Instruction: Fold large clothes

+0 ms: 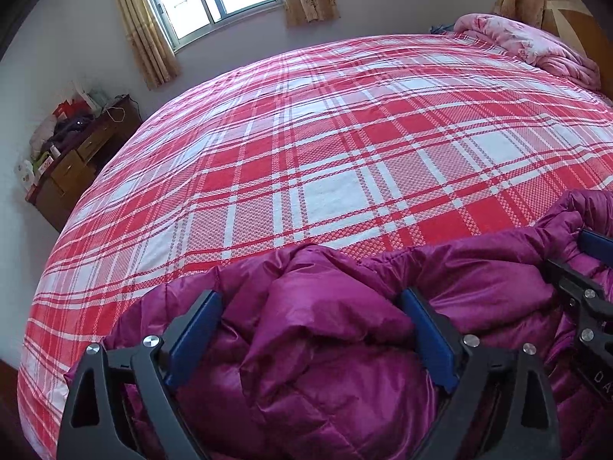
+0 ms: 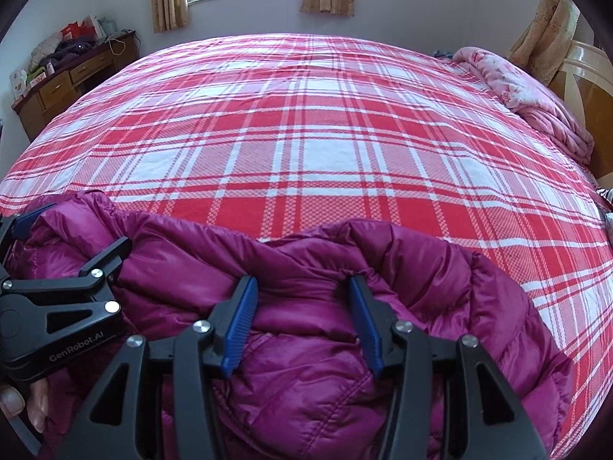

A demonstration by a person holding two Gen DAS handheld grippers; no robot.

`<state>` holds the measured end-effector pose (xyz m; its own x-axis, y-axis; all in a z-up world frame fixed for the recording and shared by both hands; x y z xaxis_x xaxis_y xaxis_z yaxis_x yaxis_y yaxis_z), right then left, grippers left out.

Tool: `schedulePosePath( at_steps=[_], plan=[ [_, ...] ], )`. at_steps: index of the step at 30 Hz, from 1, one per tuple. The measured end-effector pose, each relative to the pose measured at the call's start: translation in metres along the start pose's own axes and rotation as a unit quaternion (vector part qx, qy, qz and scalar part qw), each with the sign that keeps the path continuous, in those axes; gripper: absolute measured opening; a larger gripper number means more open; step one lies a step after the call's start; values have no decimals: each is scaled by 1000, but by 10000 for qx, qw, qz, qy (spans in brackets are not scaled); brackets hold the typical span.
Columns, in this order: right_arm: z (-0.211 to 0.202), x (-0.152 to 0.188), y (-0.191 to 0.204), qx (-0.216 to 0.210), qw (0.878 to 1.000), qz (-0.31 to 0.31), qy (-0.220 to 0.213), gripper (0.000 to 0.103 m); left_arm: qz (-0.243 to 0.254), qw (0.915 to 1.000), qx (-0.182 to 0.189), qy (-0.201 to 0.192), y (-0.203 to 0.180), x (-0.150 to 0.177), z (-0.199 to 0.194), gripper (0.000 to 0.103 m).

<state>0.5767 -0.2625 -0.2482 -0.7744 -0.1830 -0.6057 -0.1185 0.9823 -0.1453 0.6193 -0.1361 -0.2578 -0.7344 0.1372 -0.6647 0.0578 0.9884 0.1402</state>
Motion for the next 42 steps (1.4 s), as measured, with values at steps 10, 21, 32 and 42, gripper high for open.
schedulePosePath(
  at_steps=[10,21,32,42],
  plan=[
    [1,0,0,96,9999,-67,26,53,-10,10000,15,12,0,0,1,95],
    [2,-1,2,167,9997,-141,66,54,18,10000,-5,32,-1,0,3,96],
    [-84,24,-22,48,9989,-67,-470,81,-38,9979,161,-621,48,9,-103,96],
    [-144,144,-32,-43,9994,312,-108,81,-66,9998,110,-141,119,156,-163,96]
  ],
)
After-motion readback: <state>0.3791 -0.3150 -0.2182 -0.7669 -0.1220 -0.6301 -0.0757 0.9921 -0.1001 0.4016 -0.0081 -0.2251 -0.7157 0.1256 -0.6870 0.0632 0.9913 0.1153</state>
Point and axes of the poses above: each gripper's, at about its wrist camera, not at the fingertips, and z roughly the way its jaws point, y to its left, x to its underside, the point moved 10 cm from there along z, roughly the way its jaws point, and after that the axes turned 9 degrees about -z, right-handed, at the moved point
